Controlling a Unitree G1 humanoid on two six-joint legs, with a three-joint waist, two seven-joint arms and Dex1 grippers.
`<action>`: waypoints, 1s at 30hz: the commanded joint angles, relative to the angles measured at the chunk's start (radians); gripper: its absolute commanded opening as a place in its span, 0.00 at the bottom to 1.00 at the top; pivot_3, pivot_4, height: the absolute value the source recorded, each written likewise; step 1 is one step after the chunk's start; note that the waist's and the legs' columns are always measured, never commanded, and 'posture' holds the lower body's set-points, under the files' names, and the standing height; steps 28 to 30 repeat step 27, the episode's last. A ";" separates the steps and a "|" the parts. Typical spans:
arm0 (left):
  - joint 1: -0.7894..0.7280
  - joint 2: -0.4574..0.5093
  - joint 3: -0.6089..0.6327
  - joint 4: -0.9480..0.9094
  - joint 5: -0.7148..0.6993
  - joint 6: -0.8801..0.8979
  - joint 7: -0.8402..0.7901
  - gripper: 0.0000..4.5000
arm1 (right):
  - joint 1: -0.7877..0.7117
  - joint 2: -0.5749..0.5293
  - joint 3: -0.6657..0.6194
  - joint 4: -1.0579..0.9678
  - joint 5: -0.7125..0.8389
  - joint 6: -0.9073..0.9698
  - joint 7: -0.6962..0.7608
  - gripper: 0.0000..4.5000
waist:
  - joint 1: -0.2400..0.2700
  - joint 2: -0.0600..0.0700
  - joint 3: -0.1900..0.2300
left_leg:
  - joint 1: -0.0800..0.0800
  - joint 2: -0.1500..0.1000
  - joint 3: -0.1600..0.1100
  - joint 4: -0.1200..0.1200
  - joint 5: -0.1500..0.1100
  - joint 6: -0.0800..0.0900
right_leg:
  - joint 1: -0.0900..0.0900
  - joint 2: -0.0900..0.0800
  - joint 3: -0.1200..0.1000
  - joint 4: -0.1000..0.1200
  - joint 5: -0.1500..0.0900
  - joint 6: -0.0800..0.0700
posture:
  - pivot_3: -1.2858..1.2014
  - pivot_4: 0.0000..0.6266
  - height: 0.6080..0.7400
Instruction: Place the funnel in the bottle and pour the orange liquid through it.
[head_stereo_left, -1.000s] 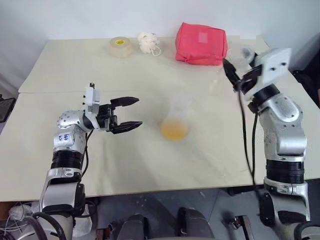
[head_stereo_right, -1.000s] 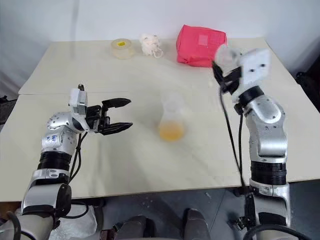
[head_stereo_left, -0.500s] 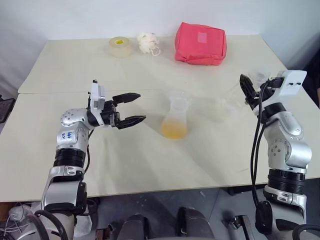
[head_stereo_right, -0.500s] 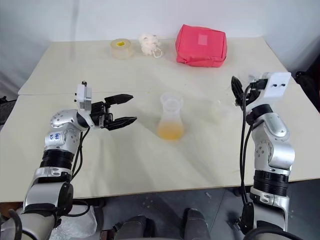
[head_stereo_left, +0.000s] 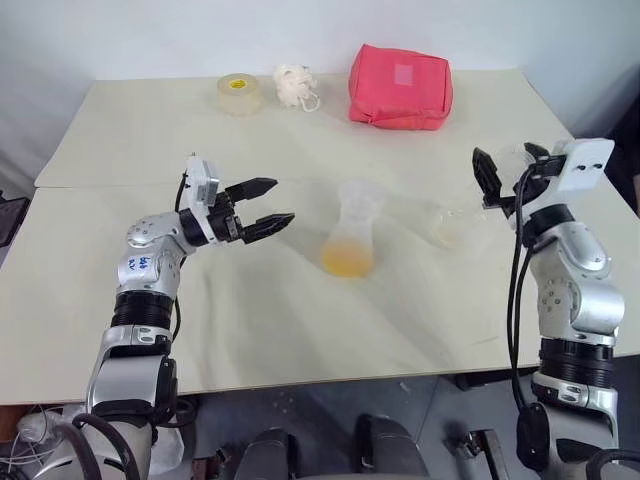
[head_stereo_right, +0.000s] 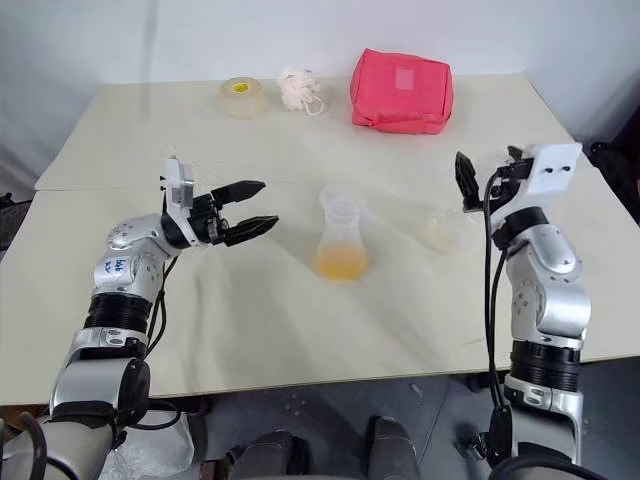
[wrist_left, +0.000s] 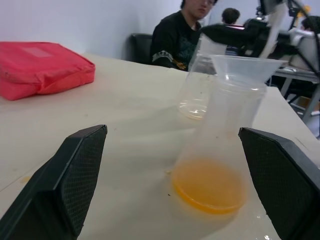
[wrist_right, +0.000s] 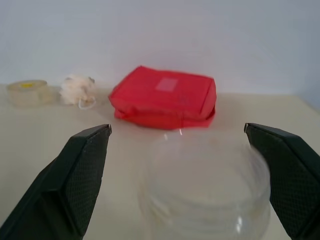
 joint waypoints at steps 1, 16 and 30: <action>0.017 0.024 0.009 -0.089 -0.031 0.060 -0.007 1.00 | -0.067 -0.047 -0.052 -0.094 0.097 0.019 0.046 1.00 | 0.000 0.000 0.000 | 0.000 0.000 0.000 0.000 0.000 0.000 | 0.000 0.000 0.000 0.000 0.000 0.000 | 0.52 0.24 1.00; 0.299 0.205 0.032 -0.294 -0.060 0.072 -0.175 1.00 | 0.584 -0.437 -0.133 -0.398 0.315 0.137 0.747 1.00 | 0.038 -0.002 -0.001 | 0.000 -0.001 0.002 0.002 0.000 0.000 | 0.004 0.000 0.000 -0.005 0.000 0.000 | 0.52 0.24 1.00; 0.500 0.247 0.111 -0.479 -0.119 0.117 -0.119 1.00 | 0.757 -0.385 -0.133 -0.322 0.234 -0.007 0.803 1.00 | 0.055 -0.002 -0.001 | 0.003 0.001 0.000 0.003 0.000 0.000 | 0.005 0.000 0.004 -0.005 0.000 0.000 | 0.52 0.24 1.00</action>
